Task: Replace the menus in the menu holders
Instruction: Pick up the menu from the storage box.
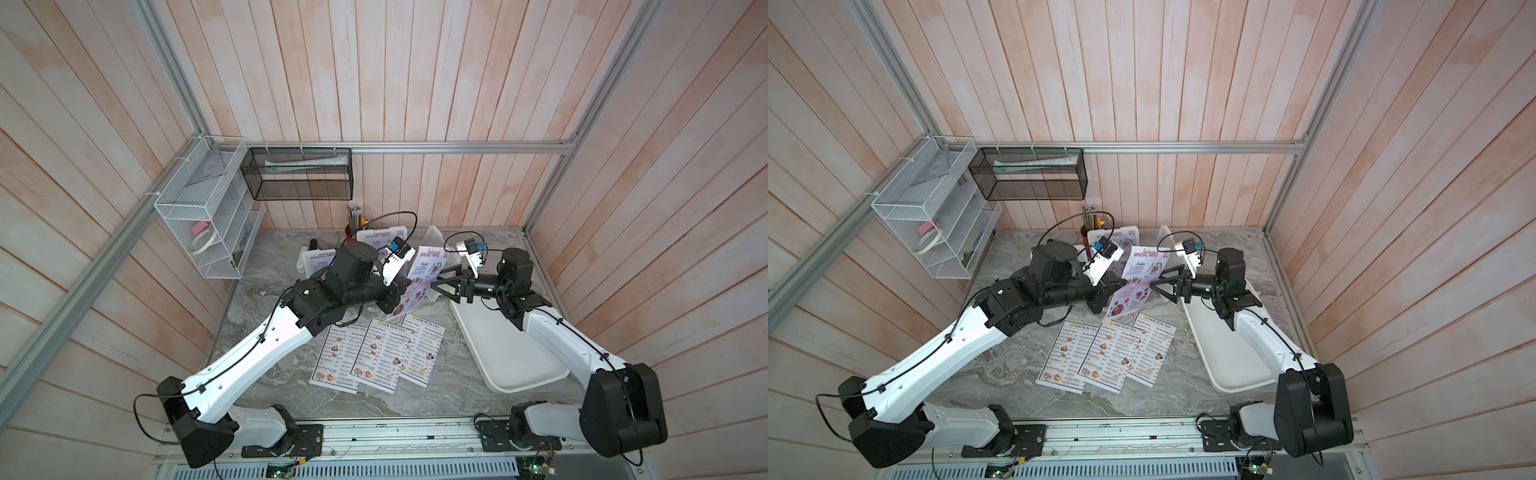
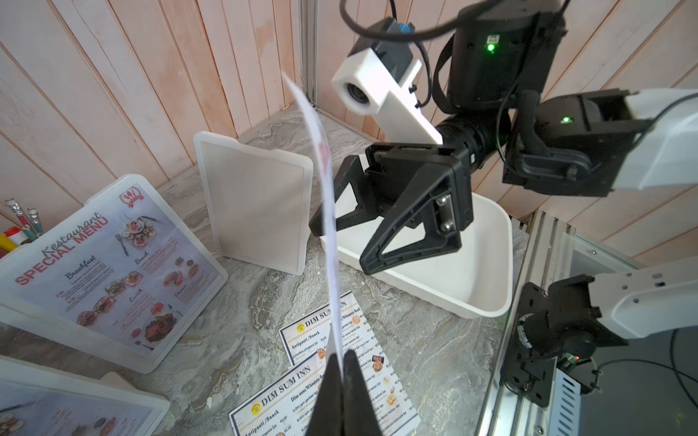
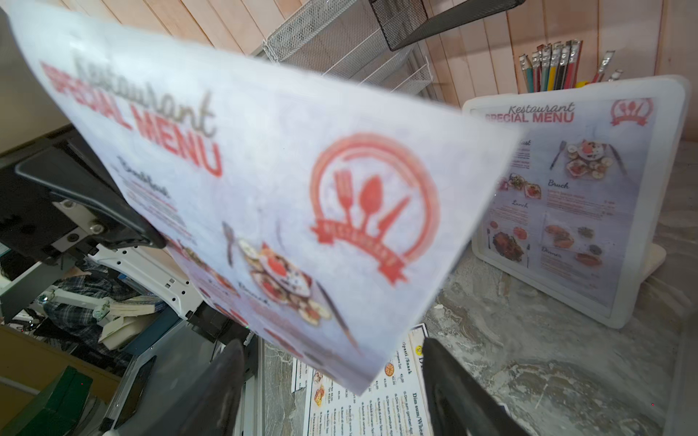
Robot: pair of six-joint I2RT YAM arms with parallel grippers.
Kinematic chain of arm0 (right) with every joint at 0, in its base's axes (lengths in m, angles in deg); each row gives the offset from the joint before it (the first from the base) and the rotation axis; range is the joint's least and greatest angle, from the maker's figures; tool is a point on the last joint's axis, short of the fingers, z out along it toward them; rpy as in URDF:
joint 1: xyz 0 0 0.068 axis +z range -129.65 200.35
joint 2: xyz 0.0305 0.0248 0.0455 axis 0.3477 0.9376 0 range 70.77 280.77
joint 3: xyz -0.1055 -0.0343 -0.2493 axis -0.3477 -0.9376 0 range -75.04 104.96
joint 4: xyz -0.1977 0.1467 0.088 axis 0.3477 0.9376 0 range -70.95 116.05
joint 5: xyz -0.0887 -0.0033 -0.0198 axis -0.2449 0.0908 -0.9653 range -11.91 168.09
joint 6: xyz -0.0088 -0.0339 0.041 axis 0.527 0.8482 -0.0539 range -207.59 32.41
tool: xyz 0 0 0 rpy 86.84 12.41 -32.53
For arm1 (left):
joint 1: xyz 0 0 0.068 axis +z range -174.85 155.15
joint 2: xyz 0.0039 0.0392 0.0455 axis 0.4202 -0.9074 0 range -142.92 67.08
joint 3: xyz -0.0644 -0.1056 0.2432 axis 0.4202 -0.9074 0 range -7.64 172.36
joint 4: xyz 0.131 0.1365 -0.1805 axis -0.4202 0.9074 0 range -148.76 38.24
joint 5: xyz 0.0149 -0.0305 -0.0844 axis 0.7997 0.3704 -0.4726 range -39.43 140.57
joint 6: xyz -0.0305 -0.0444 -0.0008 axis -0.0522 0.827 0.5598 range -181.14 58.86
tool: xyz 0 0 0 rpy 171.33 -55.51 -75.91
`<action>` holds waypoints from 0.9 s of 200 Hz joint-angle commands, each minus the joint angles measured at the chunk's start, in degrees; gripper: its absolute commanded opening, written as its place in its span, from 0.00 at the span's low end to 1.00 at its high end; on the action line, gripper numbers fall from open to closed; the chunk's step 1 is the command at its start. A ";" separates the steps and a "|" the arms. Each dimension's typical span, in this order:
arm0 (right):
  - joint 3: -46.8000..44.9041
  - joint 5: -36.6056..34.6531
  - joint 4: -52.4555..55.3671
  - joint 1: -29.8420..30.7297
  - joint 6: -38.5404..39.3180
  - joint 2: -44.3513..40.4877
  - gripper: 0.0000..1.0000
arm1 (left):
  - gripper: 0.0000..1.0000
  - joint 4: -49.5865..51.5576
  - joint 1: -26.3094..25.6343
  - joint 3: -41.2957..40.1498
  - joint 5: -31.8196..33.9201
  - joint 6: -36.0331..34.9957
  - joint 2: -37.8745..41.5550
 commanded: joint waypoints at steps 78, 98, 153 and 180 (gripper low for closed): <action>1.66 8.99 -15.07 1.73 -5.66 3.55 0.75 | 0.02 0.43 -0.11 -0.27 -1.02 -0.83 2.29; 0.80 9.65 -18.40 1.73 -8.46 3.22 0.73 | 0.02 0.03 -0.04 -0.62 -1.42 -0.65 2.46; -1.31 9.35 -18.64 1.73 -11.67 -1.07 0.64 | 0.02 -4.29 3.66 -4.79 -5.02 1.47 4.02; -2.40 7.91 -17.22 1.73 -11.91 -3.73 0.62 | 0.02 -5.71 5.17 -5.84 -6.46 2.24 4.16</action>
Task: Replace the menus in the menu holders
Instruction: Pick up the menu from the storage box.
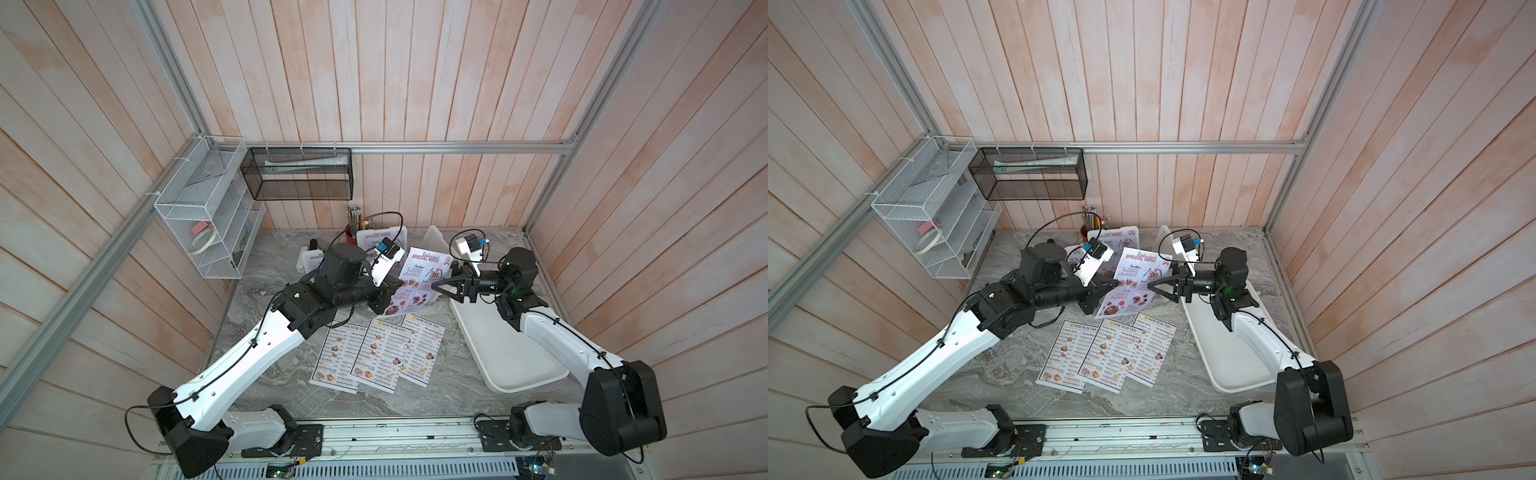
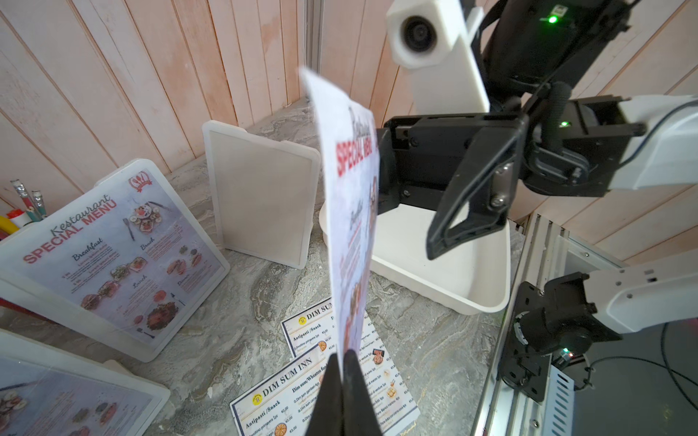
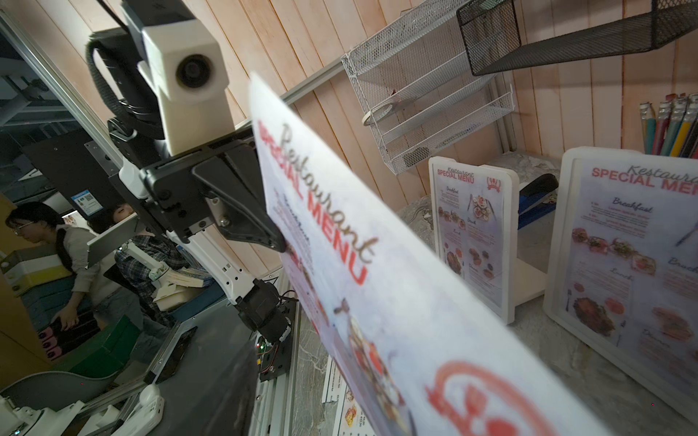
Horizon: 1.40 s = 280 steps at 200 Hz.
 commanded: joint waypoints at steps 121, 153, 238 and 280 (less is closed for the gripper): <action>-0.15 -10.71 6.54 1.69 -0.64 -4.44 0.52 | 0.02 -10.57 4.27 -6.89 -14.86 6.34 2.68; 1.33 -9.28 6.34 1.68 -0.27 -3.02 0.53 | 0.02 -11.94 4.36 -8.29 -15.81 7.23 4.53; 0.64 -3.89 -1.69 2.11 -5.78 -2.40 0.54 | 0.02 -12.44 4.36 -7.92 -15.52 7.11 5.01; 0.64 -3.24 -0.72 3.10 -6.15 -2.64 0.54 | 0.02 -12.18 4.53 -7.46 -14.38 6.96 4.67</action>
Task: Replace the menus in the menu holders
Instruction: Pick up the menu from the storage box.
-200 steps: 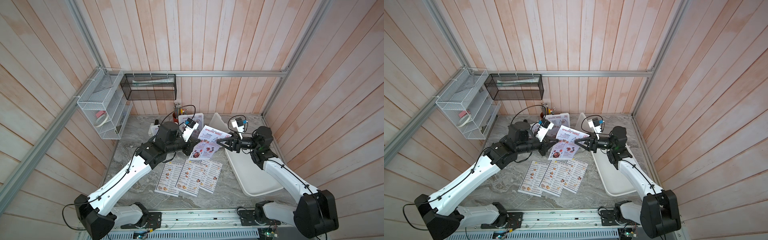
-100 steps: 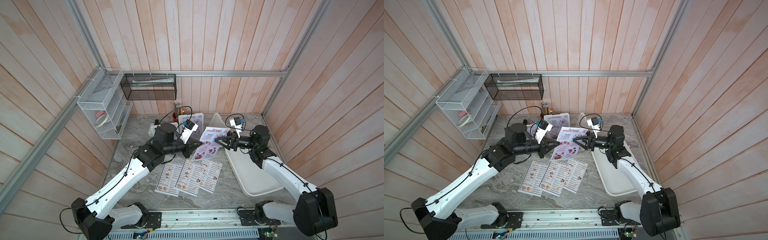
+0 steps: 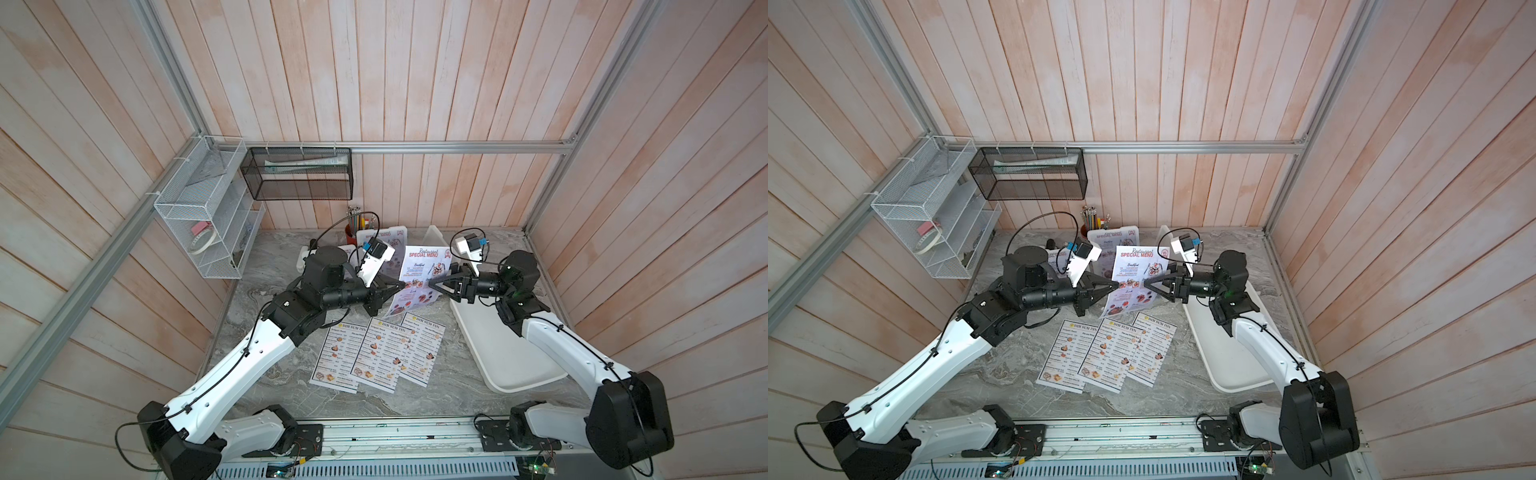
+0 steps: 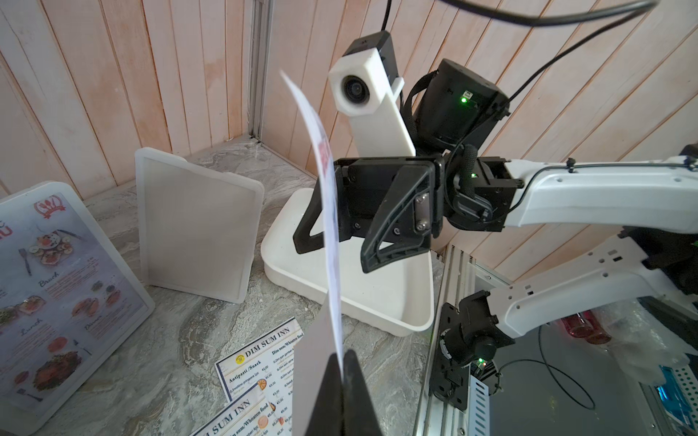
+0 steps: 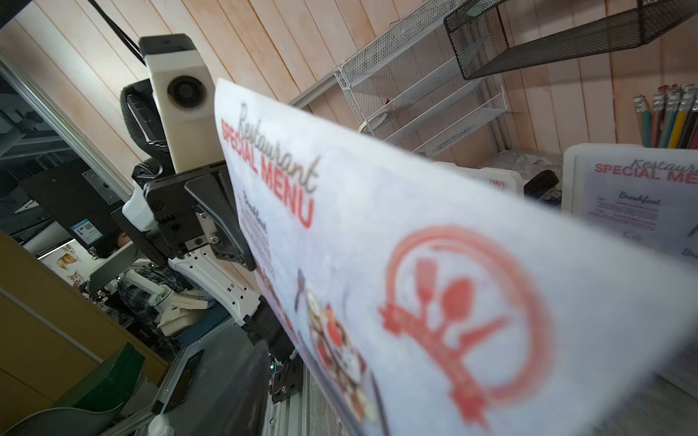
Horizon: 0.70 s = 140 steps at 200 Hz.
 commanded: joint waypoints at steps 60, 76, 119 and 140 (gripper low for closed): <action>0.25 -0.15 -1.32 0.50 -1.88 -2.35 0.43 | 0.02 -2.09 1.22 -0.34 1.56 1.50 -0.15; 0.24 -0.79 -1.92 0.62 -3.47 -2.65 0.37 | 0.02 -2.71 1.35 -0.55 2.05 1.77 -0.27; 0.77 -3.72 1.66 1.66 -3.89 -4.13 0.22 | 0.02 -4.59 1.63 -1.15 1.46 2.79 -0.97; 0.77 -6.87 2.24 2.13 -4.56 -4.70 0.12 | 0.02 -5.74 1.61 -1.71 1.69 3.19 -1.47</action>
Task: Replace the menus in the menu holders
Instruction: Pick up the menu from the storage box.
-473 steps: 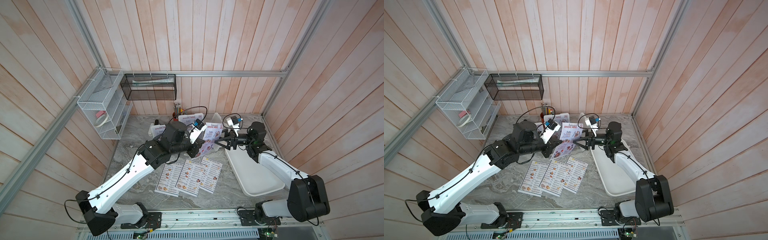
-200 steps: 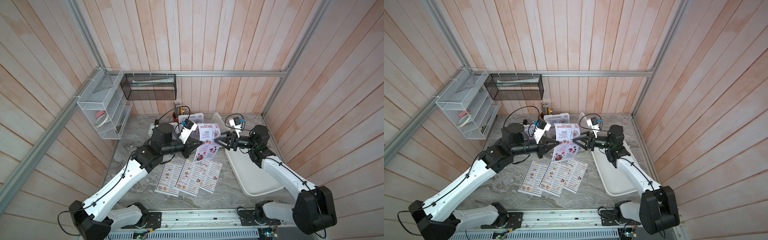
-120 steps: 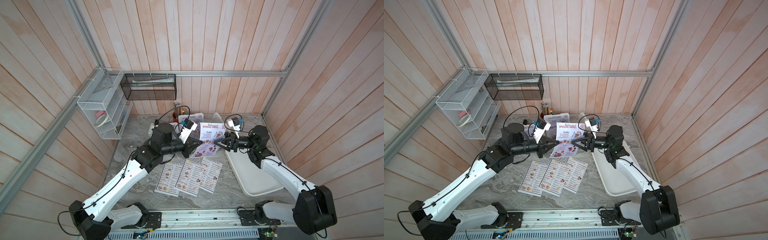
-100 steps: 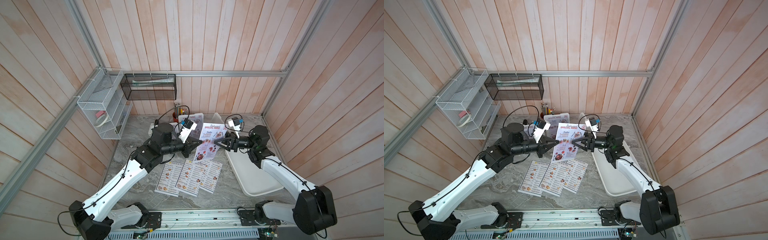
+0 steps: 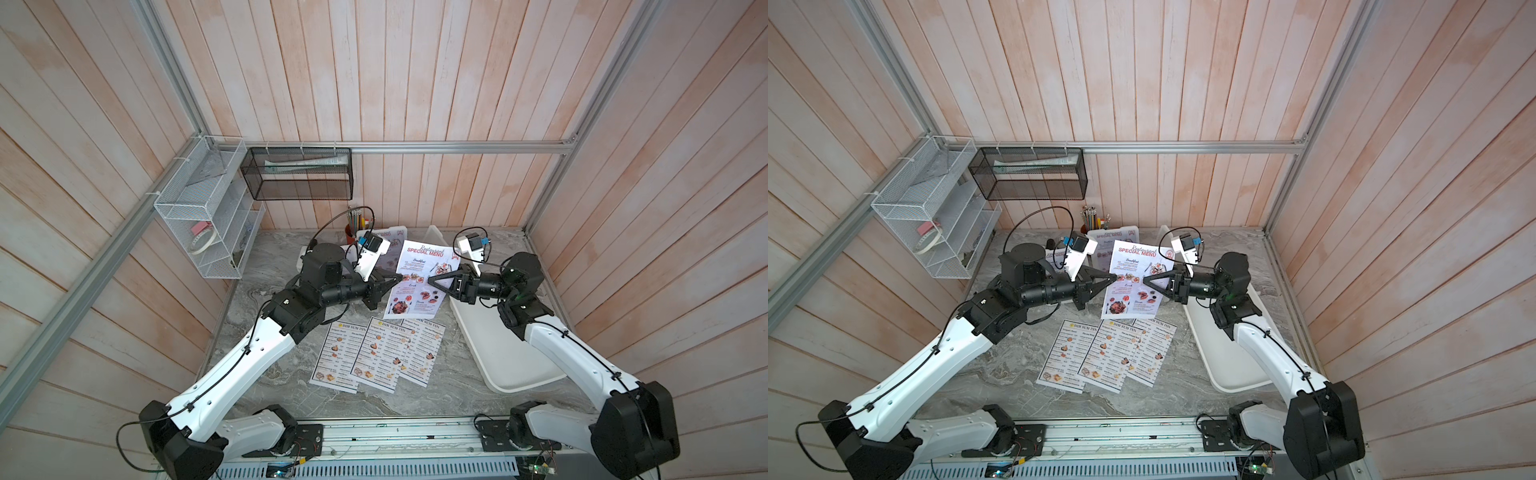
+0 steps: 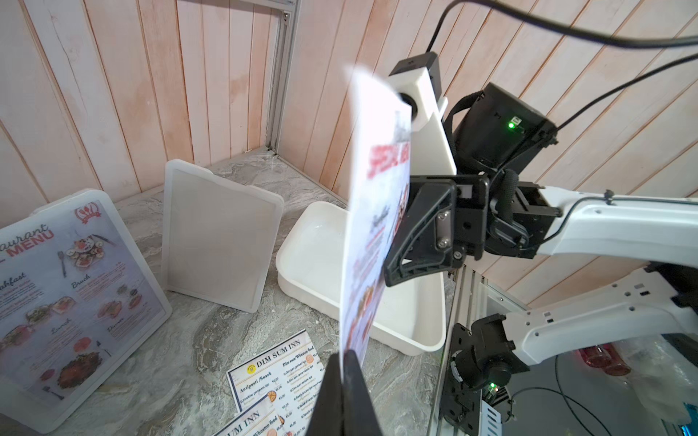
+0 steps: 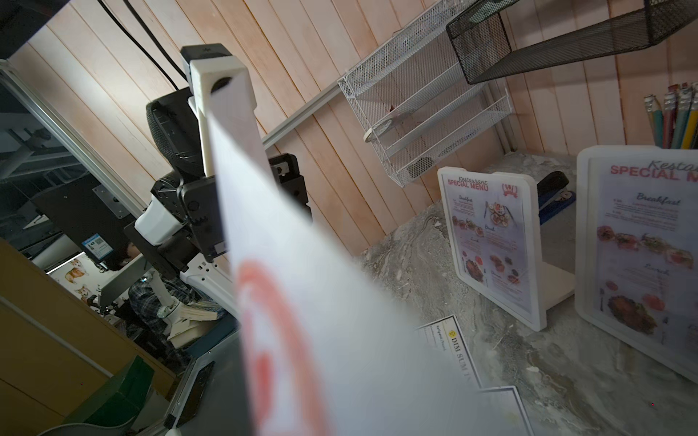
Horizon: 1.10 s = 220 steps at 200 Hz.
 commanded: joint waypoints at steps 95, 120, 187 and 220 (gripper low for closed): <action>2.47 -8.28 8.12 0.95 0.10 -3.57 0.00 | 0.13 -5.17 0.54 -3.14 3.71 2.56 -1.43; 3.08 -9.37 9.34 1.14 0.79 -3.54 0.00 | 0.34 -5.10 0.74 -3.02 5.64 3.51 -2.00; 15.13 -33.69 34.04 0.88 19.73 -5.26 0.00 | 0.67 3.53 2.96 -0.90 28.83 10.69 -3.47; 24.24 -39.81 40.04 -3.20 25.67 0.23 0.00 | 0.67 2.33 3.00 -4.54 28.34 12.56 -1.76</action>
